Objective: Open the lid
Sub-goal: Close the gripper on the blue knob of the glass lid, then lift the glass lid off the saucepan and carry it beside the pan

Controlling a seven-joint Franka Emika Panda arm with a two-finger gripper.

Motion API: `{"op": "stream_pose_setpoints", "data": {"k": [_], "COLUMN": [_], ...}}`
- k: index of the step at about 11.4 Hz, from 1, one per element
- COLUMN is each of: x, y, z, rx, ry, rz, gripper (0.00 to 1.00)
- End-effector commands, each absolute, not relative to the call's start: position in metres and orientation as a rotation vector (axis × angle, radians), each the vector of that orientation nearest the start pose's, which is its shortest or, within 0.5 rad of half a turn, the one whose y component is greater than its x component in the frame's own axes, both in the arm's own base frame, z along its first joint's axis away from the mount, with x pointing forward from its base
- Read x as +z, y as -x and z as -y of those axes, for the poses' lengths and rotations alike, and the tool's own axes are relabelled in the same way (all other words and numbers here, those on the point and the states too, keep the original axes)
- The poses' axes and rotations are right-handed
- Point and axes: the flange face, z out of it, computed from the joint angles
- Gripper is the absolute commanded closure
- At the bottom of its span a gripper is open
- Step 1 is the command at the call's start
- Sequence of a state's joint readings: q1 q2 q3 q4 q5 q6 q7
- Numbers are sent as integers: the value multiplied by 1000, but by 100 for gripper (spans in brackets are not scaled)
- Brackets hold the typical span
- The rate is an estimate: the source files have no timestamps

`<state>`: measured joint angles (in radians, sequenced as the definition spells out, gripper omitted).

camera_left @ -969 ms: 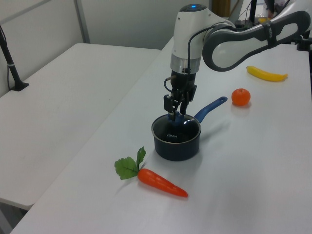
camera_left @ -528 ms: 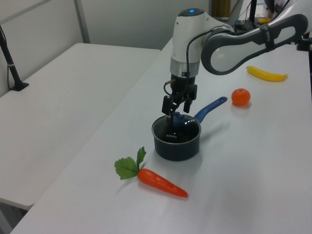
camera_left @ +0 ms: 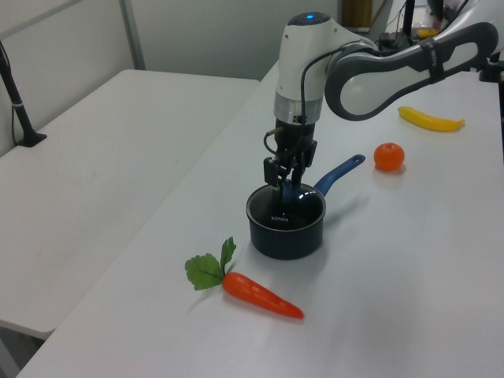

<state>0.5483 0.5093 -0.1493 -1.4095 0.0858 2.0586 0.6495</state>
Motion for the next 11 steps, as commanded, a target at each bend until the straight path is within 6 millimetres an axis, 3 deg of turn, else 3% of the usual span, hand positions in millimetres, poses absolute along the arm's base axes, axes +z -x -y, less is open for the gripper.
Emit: {"op": "stream_pose_setpoints", "data": {"k": [1,3,5,8,11], "x": [425,440,480,508,491], "y": [-646,-645,-644,-662,-680], "z": [-316,-311,-292,-210,-106], "rx": [-194,-209,-274,-286,-206], "ry": [3033,3025,2992,2996,3038], "rz": [-382,-387,-406,-507,-557], "gripper": [62,64,64,64,64]}}
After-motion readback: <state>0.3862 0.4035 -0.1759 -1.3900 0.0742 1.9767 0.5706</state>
